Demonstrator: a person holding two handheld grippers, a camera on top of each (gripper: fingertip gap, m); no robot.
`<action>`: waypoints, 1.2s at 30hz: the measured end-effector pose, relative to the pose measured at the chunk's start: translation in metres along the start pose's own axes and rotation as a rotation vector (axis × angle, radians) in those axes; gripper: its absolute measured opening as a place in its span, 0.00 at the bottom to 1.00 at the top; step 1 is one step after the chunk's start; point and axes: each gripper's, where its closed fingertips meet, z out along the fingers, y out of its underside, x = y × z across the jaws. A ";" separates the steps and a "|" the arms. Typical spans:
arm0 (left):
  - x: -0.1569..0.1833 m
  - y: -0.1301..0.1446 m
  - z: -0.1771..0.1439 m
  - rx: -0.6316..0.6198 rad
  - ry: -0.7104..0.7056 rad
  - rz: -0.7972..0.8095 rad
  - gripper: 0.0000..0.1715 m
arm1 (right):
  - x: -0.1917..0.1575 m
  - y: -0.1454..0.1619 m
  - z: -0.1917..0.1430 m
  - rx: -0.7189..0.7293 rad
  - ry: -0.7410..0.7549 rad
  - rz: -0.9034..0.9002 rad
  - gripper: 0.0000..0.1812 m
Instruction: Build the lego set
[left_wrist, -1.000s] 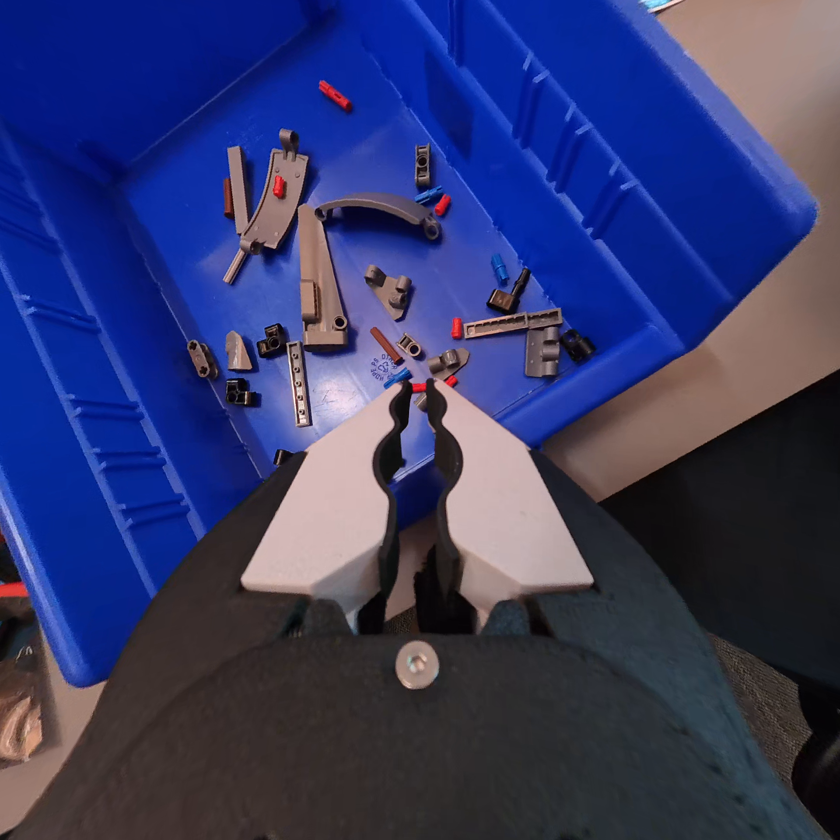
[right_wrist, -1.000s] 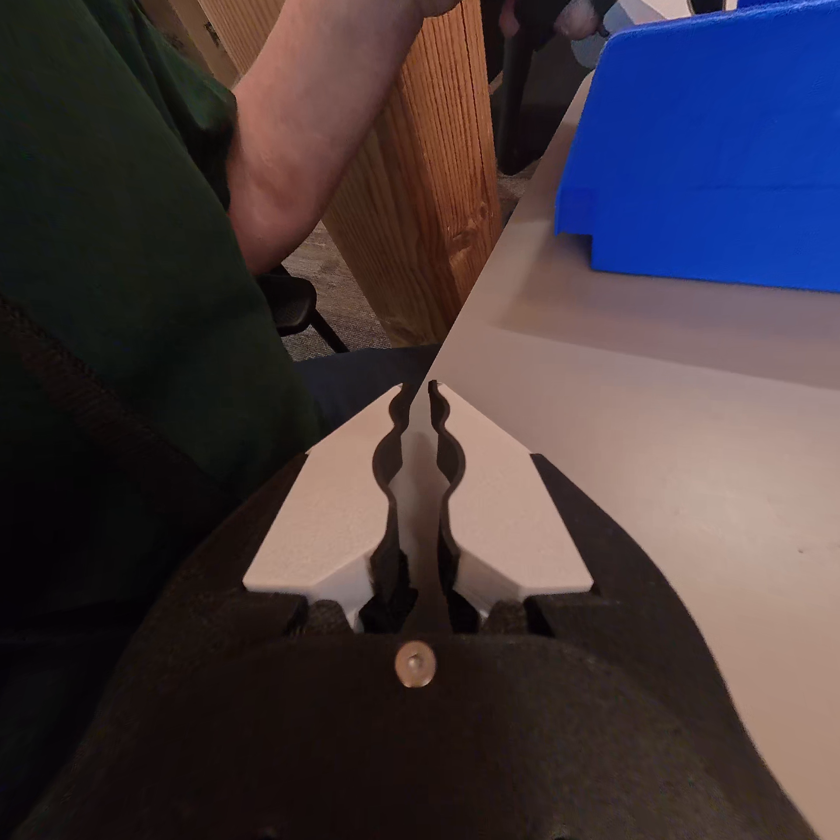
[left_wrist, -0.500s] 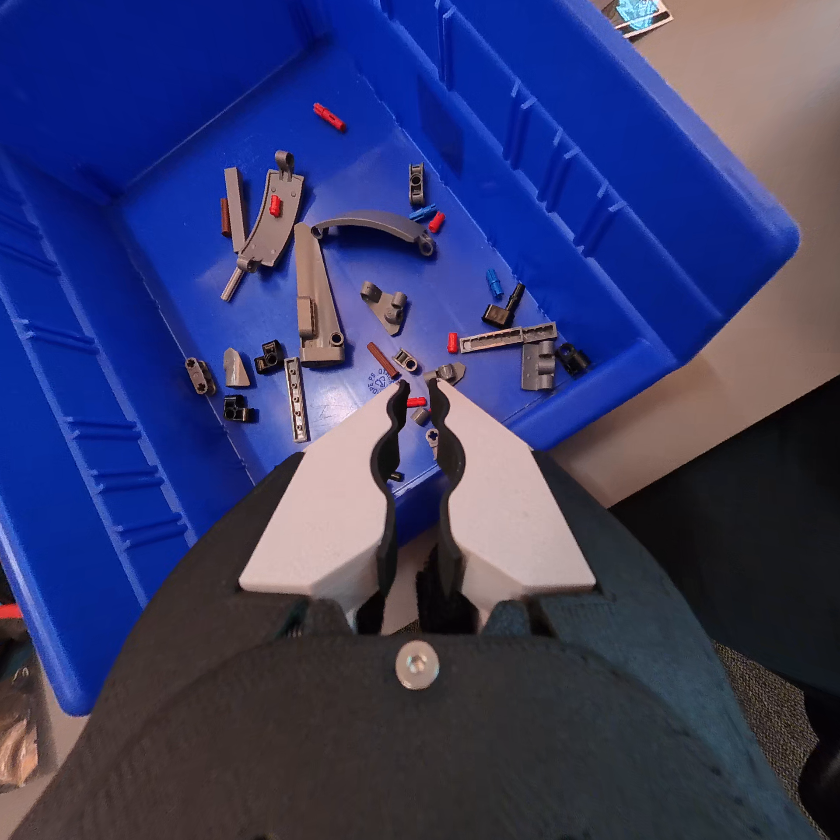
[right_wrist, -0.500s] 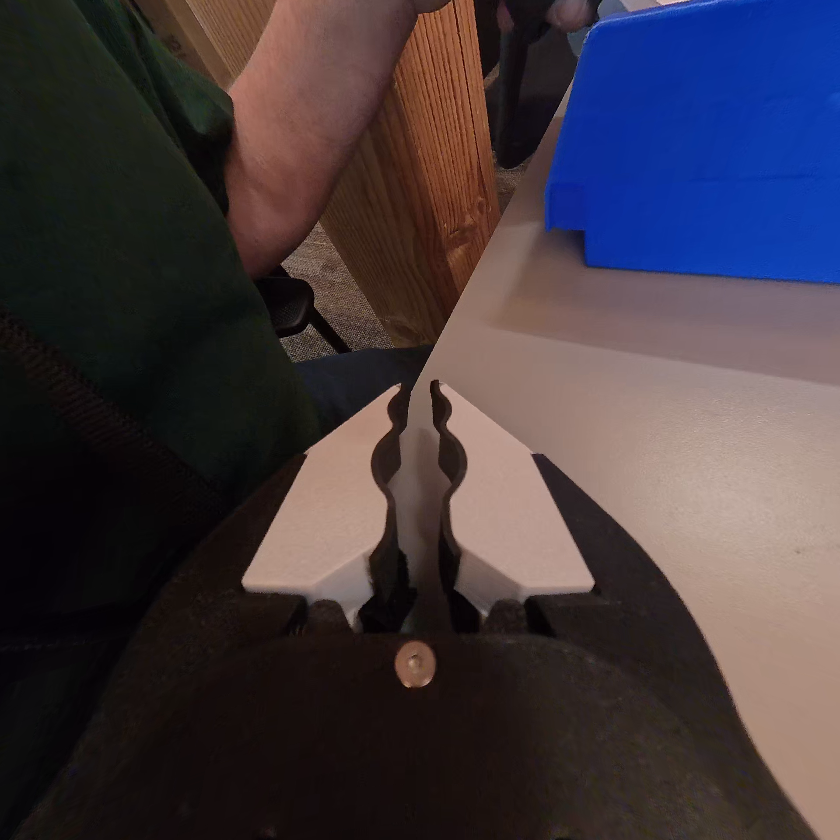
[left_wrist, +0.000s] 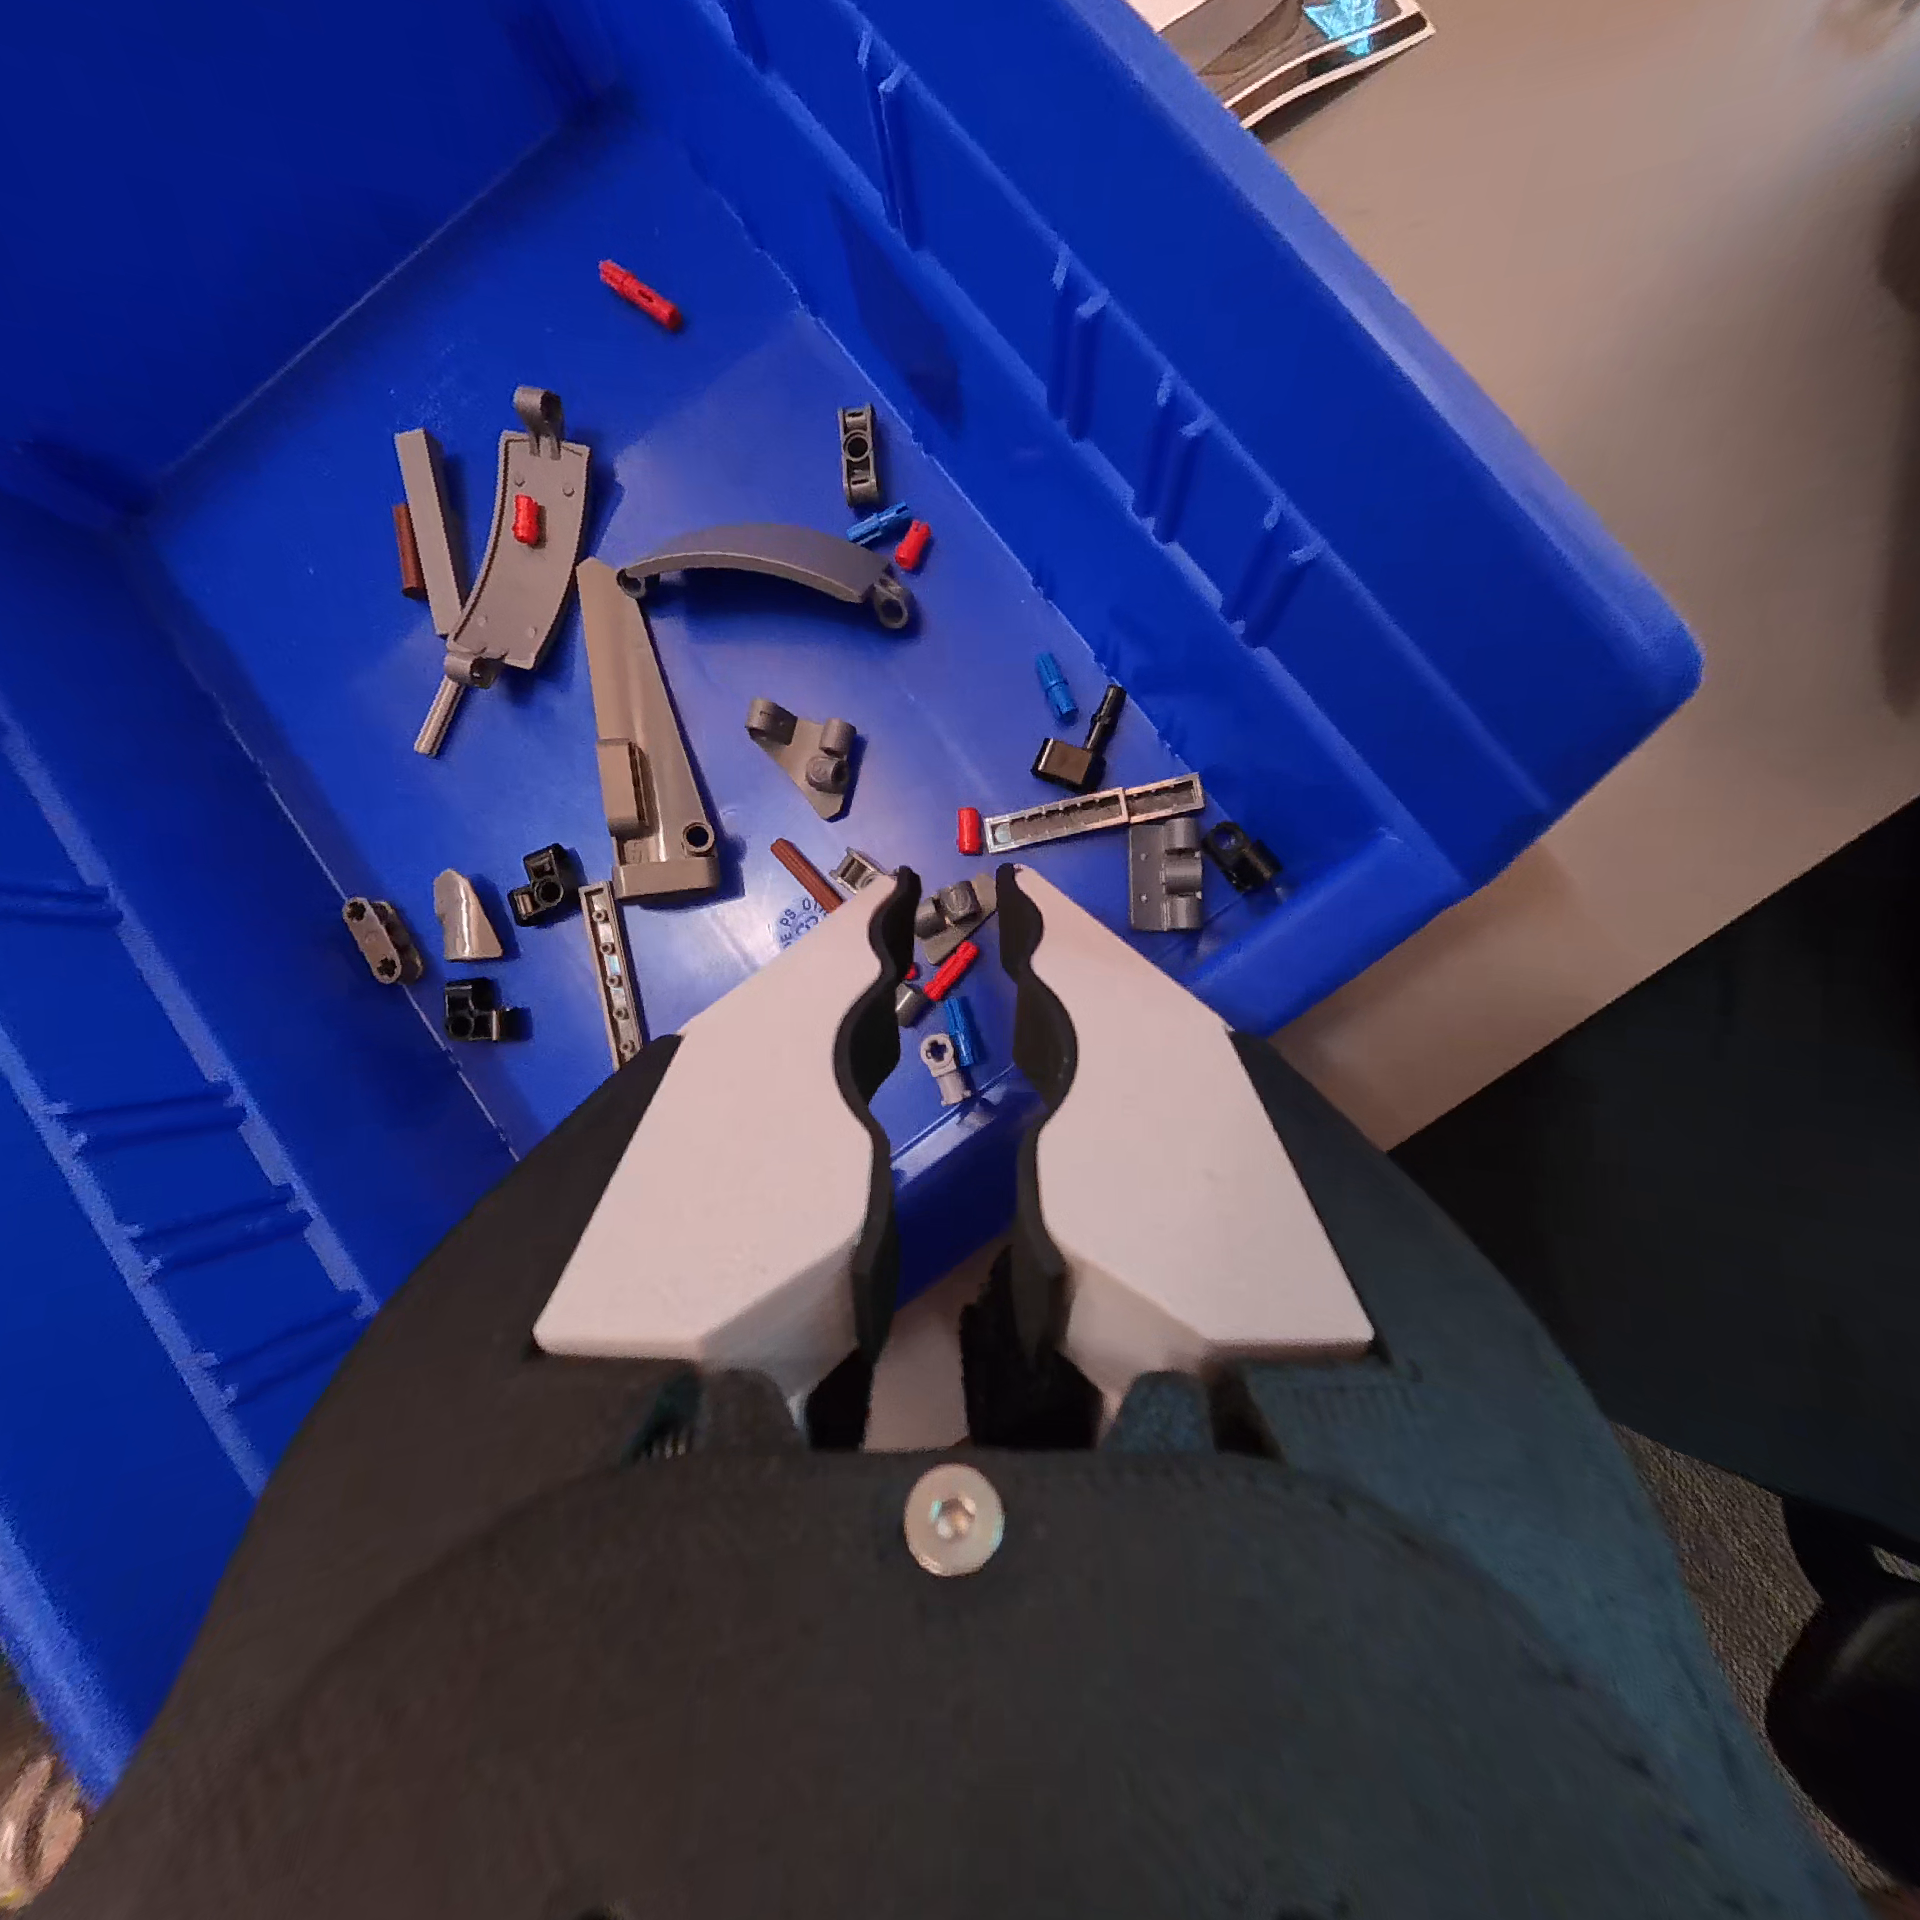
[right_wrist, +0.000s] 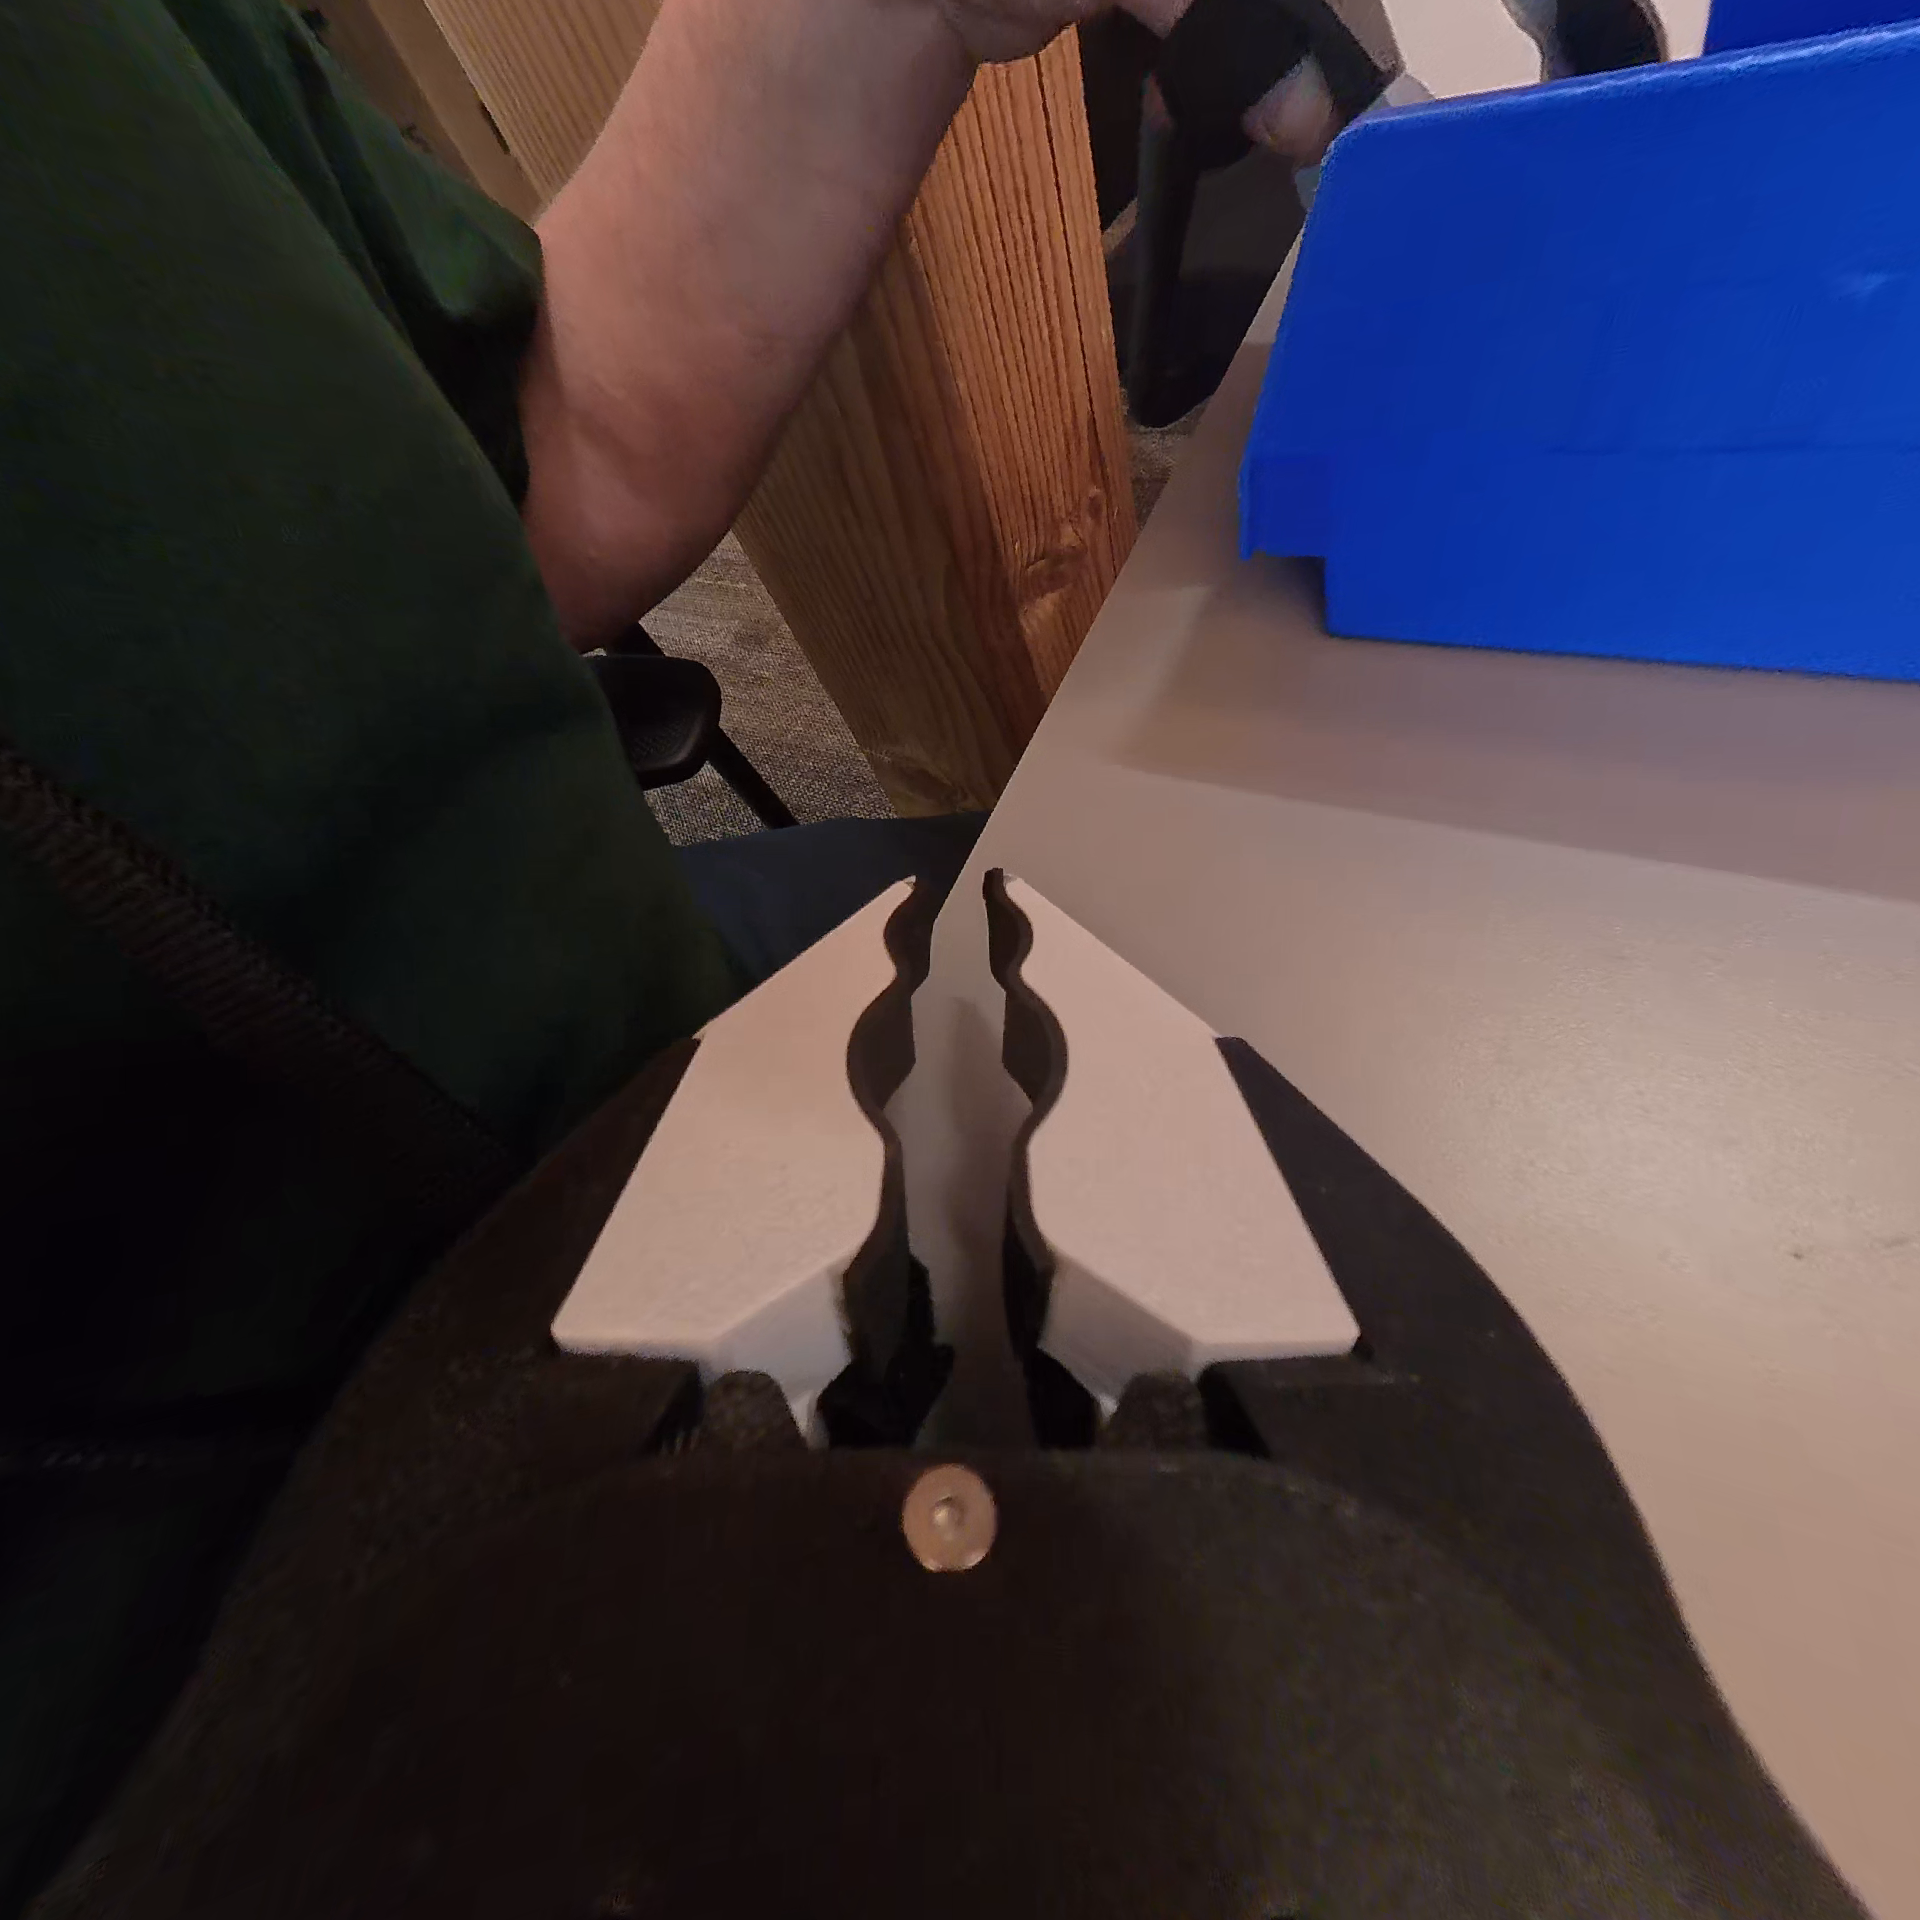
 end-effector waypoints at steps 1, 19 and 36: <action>-0.001 0.000 0.000 -0.003 -0.001 -0.002 0.09 | 0.000 0.000 0.000 0.002 0.000 0.000 0.04; -0.017 -0.068 0.049 0.034 0.035 0.076 0.14 | -0.001 -0.005 -0.006 0.049 0.005 -0.017 0.04; -0.032 -0.064 0.090 -0.127 0.085 0.041 0.03 | -0.005 -0.015 -0.023 0.142 0.015 -0.034 0.04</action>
